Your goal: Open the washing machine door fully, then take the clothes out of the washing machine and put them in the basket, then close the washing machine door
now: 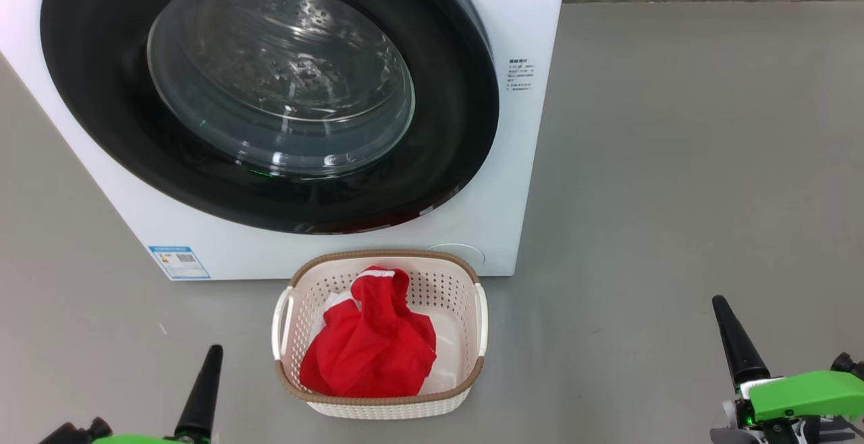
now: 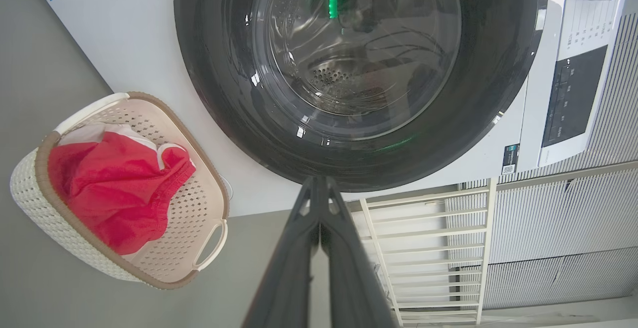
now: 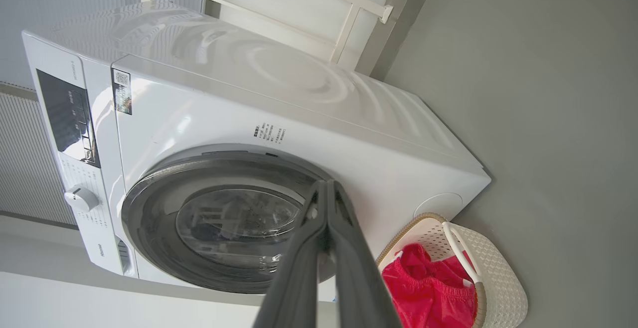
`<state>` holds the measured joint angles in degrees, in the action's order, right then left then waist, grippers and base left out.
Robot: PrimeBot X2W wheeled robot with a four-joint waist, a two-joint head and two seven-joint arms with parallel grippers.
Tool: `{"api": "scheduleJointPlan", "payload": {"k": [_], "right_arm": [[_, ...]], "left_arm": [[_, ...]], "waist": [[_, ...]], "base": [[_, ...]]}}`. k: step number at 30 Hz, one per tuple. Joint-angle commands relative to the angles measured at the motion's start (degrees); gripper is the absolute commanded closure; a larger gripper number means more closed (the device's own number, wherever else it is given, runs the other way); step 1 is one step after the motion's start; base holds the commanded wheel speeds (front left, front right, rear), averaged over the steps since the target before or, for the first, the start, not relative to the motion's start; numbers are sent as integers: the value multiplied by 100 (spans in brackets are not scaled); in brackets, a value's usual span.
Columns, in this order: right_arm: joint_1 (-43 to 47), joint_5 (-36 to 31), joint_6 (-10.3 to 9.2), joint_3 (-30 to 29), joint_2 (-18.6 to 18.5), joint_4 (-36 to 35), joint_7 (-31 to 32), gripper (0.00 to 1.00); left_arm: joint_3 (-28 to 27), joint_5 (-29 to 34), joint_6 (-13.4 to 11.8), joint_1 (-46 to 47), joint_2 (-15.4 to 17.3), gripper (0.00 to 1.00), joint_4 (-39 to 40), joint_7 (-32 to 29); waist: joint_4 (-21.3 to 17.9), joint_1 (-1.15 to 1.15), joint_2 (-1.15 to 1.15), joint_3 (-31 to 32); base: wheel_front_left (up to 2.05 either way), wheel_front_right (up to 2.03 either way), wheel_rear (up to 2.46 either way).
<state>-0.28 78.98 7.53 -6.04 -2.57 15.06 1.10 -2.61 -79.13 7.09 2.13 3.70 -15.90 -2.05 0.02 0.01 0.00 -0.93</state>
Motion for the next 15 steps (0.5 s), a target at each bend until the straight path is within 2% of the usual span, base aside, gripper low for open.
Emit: {"api": "scheduleJointPlan", "payload": {"k": [1,15], "right_arm": [[-291,173,-3,93,-114,-138,56,100],[-479,1002,-4,92,-126,-120,299,100]], "left_arm": [[-201,-155,33,269,45,100,165,-66],[-308,-924,37,357,-23,100,181,-300]], "waist": [[0,0,0,5],[-1,0,0,51]], "base": [[0,0,0],[0,0,0]]}}
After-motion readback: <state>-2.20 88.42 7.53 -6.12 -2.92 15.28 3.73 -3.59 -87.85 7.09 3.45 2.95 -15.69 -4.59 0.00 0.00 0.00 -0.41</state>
